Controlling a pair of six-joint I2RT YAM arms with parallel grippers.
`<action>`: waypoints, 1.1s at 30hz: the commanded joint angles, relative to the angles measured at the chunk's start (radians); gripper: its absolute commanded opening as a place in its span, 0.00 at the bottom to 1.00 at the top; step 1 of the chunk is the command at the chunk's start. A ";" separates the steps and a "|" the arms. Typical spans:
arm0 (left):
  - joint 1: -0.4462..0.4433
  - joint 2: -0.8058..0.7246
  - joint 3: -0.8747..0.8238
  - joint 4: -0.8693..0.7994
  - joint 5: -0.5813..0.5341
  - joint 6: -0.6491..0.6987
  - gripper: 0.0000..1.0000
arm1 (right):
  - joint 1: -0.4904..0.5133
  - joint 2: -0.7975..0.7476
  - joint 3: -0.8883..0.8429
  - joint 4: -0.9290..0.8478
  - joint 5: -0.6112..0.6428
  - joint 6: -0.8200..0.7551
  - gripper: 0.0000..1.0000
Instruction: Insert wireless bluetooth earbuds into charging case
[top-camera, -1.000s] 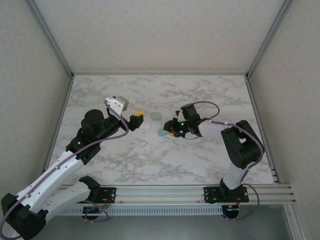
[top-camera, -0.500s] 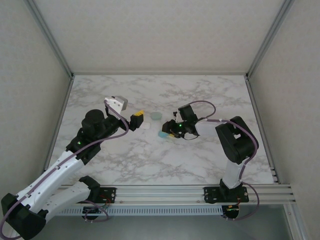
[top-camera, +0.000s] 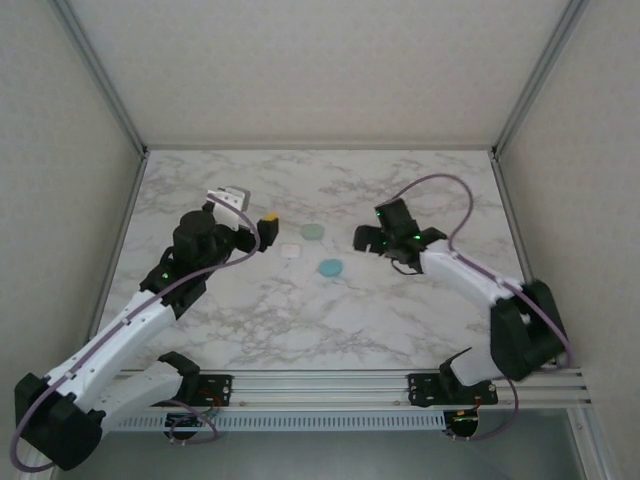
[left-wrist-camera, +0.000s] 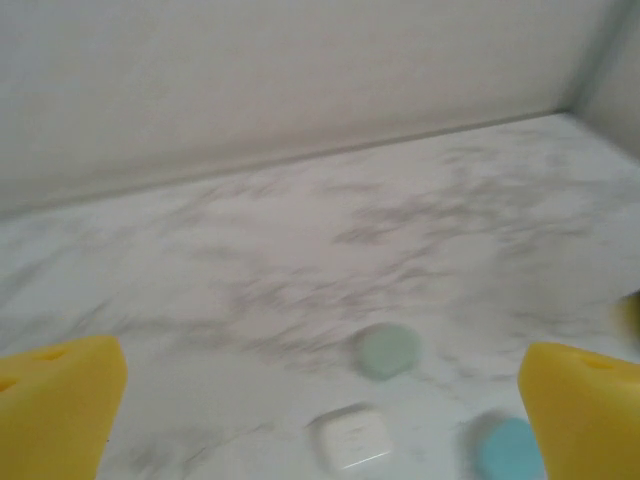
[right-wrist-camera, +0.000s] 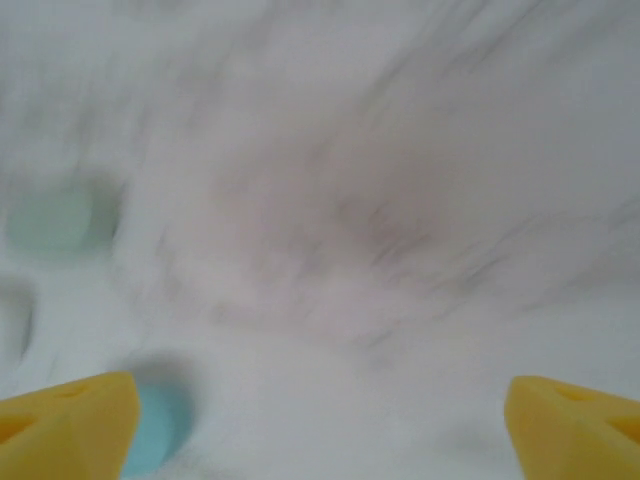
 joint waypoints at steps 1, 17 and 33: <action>0.127 0.064 -0.040 -0.076 -0.165 -0.094 1.00 | -0.068 -0.060 -0.111 0.158 0.481 -0.310 0.99; 0.466 0.377 -0.349 0.657 -0.032 -0.041 1.00 | -0.464 0.108 -0.606 1.216 -0.410 -0.539 0.99; 0.443 0.555 -0.358 0.838 -0.003 -0.025 1.00 | -0.452 0.160 -0.537 1.144 -0.201 -0.475 0.99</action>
